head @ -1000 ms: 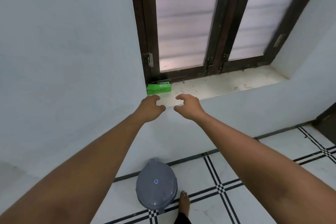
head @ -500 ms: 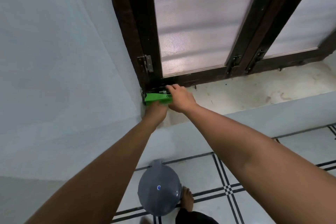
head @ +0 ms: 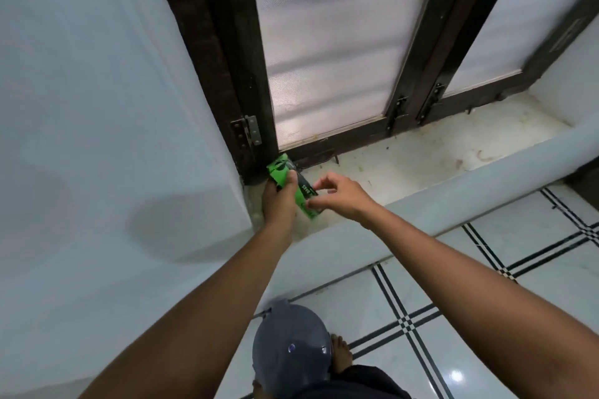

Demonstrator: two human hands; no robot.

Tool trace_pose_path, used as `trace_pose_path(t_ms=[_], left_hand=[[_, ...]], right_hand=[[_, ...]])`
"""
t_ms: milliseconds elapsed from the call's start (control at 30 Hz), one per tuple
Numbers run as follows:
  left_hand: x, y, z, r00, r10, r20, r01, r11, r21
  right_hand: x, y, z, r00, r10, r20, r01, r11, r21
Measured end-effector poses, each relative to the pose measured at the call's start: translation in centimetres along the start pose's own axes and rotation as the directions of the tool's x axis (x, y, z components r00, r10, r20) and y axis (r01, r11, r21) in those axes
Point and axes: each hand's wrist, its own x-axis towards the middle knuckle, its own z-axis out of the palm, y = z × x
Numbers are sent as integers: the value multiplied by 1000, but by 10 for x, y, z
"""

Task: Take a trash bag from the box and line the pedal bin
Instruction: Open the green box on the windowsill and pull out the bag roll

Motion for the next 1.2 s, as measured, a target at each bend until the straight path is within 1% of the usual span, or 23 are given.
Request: trace_pose_path(t_ms=[33,100,133,200,233,333,400,433,500,600,667,733,900,967,1033,1067,1100,1133,1167,1200], left_hand=[[-3,0,0,999,20,51,-23,999,42],[-10,2,-1,977,90,195,-121,981,153],[-14,4,-1,957,118,267,-175,963,204],[-18,10,0,925,125,358,-225,942,251],[-18,12,1,910,121,396,-236,938,255],[-16,18,1,852,129,507,-300,915,271],[-15,18,1,842,120,527,-324,892,315],[-17,18,2,841,132,525,-356,865,353],[-18,18,3,829,177,531,-446,783,435],[-19,21,2,799,193,569,-533,667,521],[-17,23,-1,777,200,597,-568,631,528],[-18,24,-3,742,218,634,-618,589,521],[-14,28,-5,722,248,646,-672,474,569],[-13,30,-5,709,264,654,-689,459,561],[-12,31,-6,711,277,646,-687,469,555],[-11,32,-6,715,280,640,-683,476,554],[-11,32,-6,717,283,637,-682,478,554],[-11,32,-6,717,286,635,-682,474,557],[-9,31,-7,724,284,628,-676,473,565],[-9,31,-9,733,280,620,-667,475,574]], right_hand=[[-3,-1,-6,1000,4,6,-5,996,85],[-12,-8,-16,996,-21,-86,40,973,226],[-16,-12,-20,989,-35,-143,72,962,264],[-23,-18,-25,976,-51,-213,112,952,285],[-27,-18,-28,974,-46,-224,114,945,306],[-42,-19,-34,978,-12,-208,108,881,460],[-52,-22,-37,976,9,-216,105,855,507],[-56,-23,-40,979,14,-204,95,852,515],[-62,-25,-47,991,8,-133,60,868,494],[-68,-30,-58,1000,-11,-14,15,930,368],[-70,-33,-64,999,-21,27,12,957,289],[-72,-33,-67,999,-33,39,23,968,249],[-75,-34,-68,1000,-5,22,-3,941,337],[-75,-33,-68,1000,-1,3,-1,925,379],[-73,-31,-70,1000,4,-12,2,903,430],[-72,-30,-70,1000,9,-28,4,908,419],[-71,-30,-70,997,5,-71,20,939,344],[-70,-29,-70,987,-23,-157,54,980,193],[-68,-28,-71,962,-95,-256,95,995,-14],[-66,-27,-72,926,-201,-320,134,966,-220]])
